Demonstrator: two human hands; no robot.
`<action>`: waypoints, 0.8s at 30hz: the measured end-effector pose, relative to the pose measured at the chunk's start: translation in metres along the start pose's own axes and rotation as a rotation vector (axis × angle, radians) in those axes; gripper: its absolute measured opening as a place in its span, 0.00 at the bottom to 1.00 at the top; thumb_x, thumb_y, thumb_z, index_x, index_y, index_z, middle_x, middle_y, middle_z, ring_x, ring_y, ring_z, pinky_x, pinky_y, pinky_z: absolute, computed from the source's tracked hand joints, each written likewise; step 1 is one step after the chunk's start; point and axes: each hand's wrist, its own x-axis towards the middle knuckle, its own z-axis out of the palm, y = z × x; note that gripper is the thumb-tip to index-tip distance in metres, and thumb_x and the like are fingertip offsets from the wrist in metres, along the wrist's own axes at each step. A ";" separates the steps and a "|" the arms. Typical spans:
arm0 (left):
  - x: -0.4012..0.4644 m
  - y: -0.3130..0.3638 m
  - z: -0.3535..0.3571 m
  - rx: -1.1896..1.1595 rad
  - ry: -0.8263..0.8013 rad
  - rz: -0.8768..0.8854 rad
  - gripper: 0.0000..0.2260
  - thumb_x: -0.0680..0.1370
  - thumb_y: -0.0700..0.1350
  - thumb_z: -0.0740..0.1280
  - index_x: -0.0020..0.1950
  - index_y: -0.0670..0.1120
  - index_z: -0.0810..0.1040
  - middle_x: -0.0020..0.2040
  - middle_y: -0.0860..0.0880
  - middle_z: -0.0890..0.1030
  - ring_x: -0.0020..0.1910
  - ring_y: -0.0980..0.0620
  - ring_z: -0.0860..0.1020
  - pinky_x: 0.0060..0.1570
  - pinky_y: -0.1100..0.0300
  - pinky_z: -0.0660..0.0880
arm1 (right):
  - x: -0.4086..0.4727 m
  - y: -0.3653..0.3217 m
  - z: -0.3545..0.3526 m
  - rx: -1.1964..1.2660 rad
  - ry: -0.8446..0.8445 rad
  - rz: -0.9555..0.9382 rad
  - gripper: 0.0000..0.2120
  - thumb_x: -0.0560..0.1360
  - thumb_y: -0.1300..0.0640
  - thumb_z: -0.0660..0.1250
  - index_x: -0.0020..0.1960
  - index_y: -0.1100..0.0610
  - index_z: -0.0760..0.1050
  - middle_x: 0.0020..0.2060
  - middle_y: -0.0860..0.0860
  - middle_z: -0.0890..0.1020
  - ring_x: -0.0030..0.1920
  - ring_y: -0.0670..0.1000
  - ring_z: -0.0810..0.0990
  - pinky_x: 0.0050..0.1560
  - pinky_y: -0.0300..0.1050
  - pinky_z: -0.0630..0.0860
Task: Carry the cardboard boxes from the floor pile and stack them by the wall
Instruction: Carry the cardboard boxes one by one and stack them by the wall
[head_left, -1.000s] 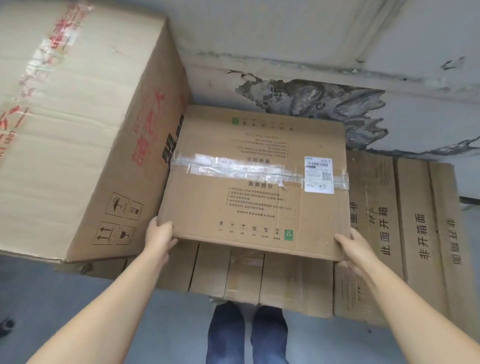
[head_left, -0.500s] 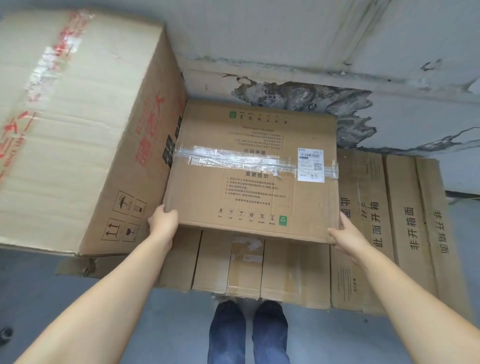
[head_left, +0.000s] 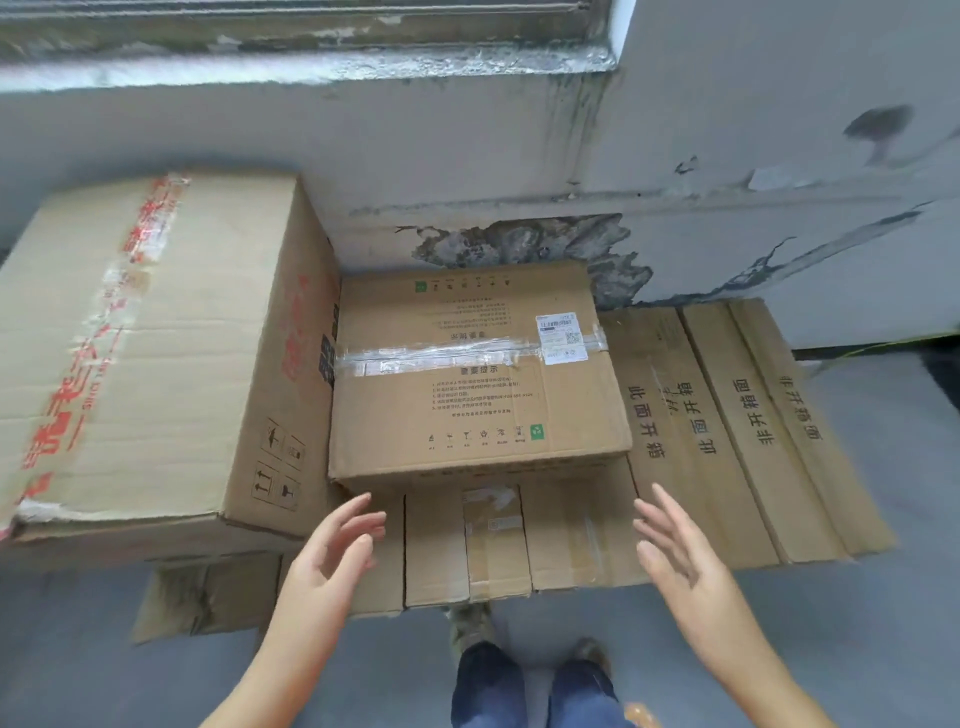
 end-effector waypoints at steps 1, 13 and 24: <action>-0.012 0.000 0.002 0.006 -0.004 0.011 0.16 0.80 0.35 0.59 0.61 0.53 0.76 0.54 0.48 0.83 0.58 0.51 0.79 0.60 0.50 0.74 | -0.018 0.005 0.000 0.038 0.034 0.007 0.25 0.78 0.61 0.62 0.67 0.37 0.62 0.64 0.38 0.74 0.63 0.35 0.73 0.53 0.27 0.72; -0.135 -0.001 0.091 0.251 -0.514 0.301 0.16 0.74 0.49 0.61 0.62 0.54 0.74 0.54 0.53 0.82 0.54 0.56 0.79 0.54 0.60 0.76 | -0.230 0.078 -0.043 0.273 0.569 -0.047 0.25 0.70 0.44 0.63 0.67 0.37 0.66 0.58 0.36 0.79 0.62 0.41 0.77 0.58 0.41 0.76; -0.346 -0.074 0.214 0.310 -1.107 0.399 0.14 0.77 0.39 0.61 0.60 0.50 0.76 0.51 0.50 0.83 0.52 0.54 0.81 0.54 0.53 0.77 | -0.546 0.197 -0.043 0.353 1.260 0.141 0.24 0.70 0.53 0.63 0.66 0.44 0.68 0.60 0.43 0.79 0.60 0.40 0.78 0.54 0.34 0.77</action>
